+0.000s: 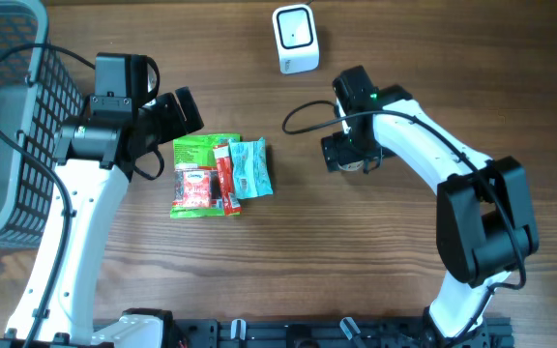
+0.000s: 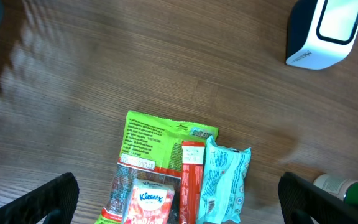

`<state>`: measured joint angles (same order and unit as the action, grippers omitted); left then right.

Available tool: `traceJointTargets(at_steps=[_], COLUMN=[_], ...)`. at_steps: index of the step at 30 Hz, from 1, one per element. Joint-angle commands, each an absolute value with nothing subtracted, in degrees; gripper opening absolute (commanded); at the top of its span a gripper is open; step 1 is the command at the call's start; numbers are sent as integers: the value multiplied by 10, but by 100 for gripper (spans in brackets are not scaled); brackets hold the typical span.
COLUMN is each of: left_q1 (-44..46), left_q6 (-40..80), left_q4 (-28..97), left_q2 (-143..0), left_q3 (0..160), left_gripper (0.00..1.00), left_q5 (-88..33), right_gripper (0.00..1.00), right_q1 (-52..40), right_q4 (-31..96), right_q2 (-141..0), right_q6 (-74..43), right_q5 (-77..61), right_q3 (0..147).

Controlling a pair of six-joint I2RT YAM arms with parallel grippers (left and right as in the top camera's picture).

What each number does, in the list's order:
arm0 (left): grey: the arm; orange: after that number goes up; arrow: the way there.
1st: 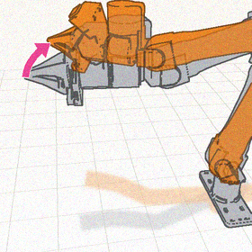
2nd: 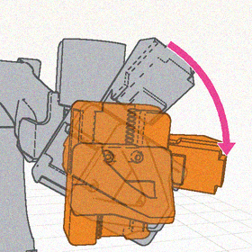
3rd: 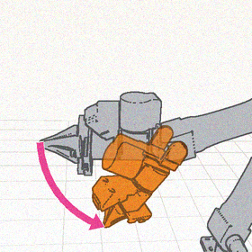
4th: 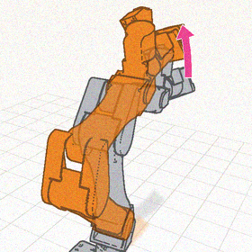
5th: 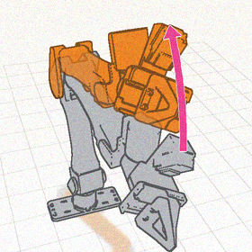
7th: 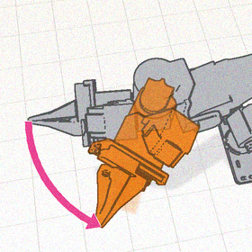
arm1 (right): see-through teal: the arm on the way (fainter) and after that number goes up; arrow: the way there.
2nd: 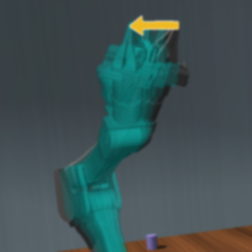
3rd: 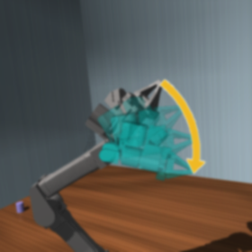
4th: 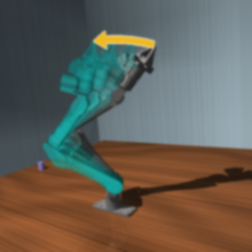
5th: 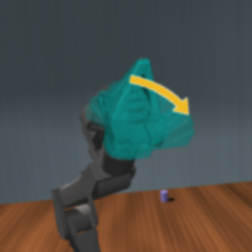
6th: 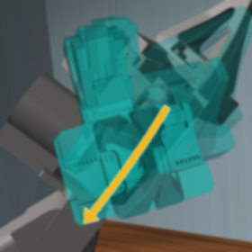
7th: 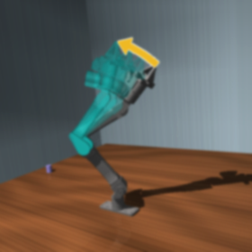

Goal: Scan the item barcode

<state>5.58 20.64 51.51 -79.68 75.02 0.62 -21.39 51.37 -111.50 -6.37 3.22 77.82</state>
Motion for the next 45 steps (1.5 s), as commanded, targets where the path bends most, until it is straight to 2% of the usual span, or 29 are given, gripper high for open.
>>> traceJointTargets(at_steps=[1, 10, 14, 18, 21, 25, 28, 36, 37, 38, 39, 42, 45], left_q1=[52, 52, 52, 52, 52, 52, 52, 52, 52, 52, 52, 52, 52], left_q6=[199, 199, 199, 199, 199, 199, 199, 199, 199, 199, 199, 199, 199], left_q4=[515, 516, 515, 515, 516, 515, 515, 516, 515, 515, 515, 515, 515], left_q2=[-794, -794, -794, -794, -794, -794, -794, -794, -794, -794, -794, -794, -794], left_q3=[755, 755, 755, 755, 755, 755, 755, 755, 755, 755, 755, 755, 755], left_gripper=[100, 100, 100, 100, 100, 100, 100, 100, 100, 100, 100, 100, 100], left_q5=[14, 14, 14, 14, 14, 14, 14, 14, 14, 14, 14, 14, 14], right_gripper=[100, 100, 100, 99, 81, 74, 66, 72, 77, 96, 99, 100, 100], right_q1=[-213, -213, -213, -213, -213, -213, -213, -213, -213, -213, -213, -213, -213], right_q4=[540, 570, 555, 528, 501, 498, 497, 496, 496, 496, 495, 490, 482], right_q2=[-1110, -1112, -1112, -1112, -1112, -1112, -1112, -1112, -1112, -1112, -1112, -1112, -1112], right_q6=[-112, -306, -305, -360, -366, -351, -297, -89, -65, -36, -24, -43, -113], right_q5=[23, 15, -10, -11, -11, 1, 26, 43, 44, 43, 43, 43, 43], right_q3=[839, 826, 808, 781, 764, 763, 763, 763, 763, 763, 763, 763, 763])
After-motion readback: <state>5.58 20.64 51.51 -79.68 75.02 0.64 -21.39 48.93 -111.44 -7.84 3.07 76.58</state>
